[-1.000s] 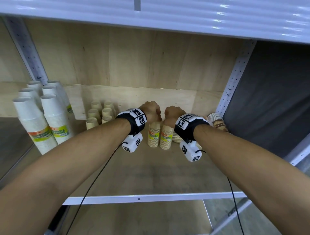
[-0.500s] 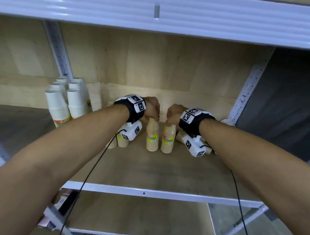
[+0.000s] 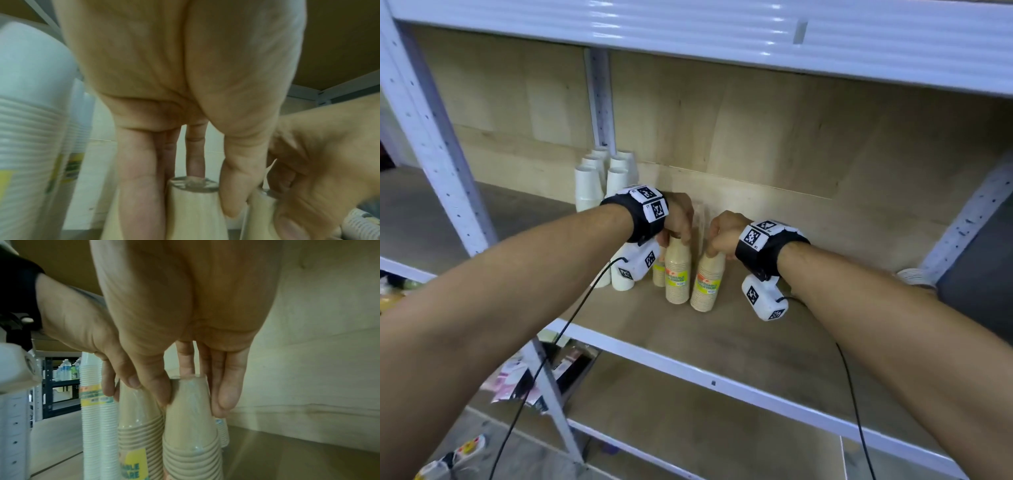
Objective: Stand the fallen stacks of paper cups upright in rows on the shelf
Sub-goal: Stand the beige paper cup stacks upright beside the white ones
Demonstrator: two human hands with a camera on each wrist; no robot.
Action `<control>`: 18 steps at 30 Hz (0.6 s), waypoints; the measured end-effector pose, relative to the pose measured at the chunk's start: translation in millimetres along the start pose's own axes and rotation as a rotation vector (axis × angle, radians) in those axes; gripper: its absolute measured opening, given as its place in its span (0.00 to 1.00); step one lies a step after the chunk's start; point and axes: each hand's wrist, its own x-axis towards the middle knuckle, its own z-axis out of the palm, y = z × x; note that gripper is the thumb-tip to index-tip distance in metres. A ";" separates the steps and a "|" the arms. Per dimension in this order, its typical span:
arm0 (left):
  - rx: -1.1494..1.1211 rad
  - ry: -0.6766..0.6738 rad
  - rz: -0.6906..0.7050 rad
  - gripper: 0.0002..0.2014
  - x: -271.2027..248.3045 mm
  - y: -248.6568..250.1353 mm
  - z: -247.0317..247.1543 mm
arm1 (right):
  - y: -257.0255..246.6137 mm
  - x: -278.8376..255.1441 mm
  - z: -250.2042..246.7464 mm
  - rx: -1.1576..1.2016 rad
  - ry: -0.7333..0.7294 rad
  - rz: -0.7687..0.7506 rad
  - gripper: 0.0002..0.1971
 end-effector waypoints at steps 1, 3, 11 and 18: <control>-0.020 -0.003 -0.007 0.16 -3.0 -5.2 -1.4 | -6.9 0.6 2.4 -0.023 -0.015 -0.007 0.13; -0.030 0.011 -0.016 0.15 -8.8 -14.9 -4.9 | -20.7 0.1 7.4 -0.038 -0.010 -0.039 0.11; -0.081 0.052 -0.069 0.17 -14.5 -40.2 -0.5 | -39.9 11.8 22.6 0.000 -0.003 -0.086 0.15; -0.070 0.078 -0.066 0.16 -11.1 -46.3 7.6 | -41.4 15.6 26.8 0.029 -0.012 -0.145 0.14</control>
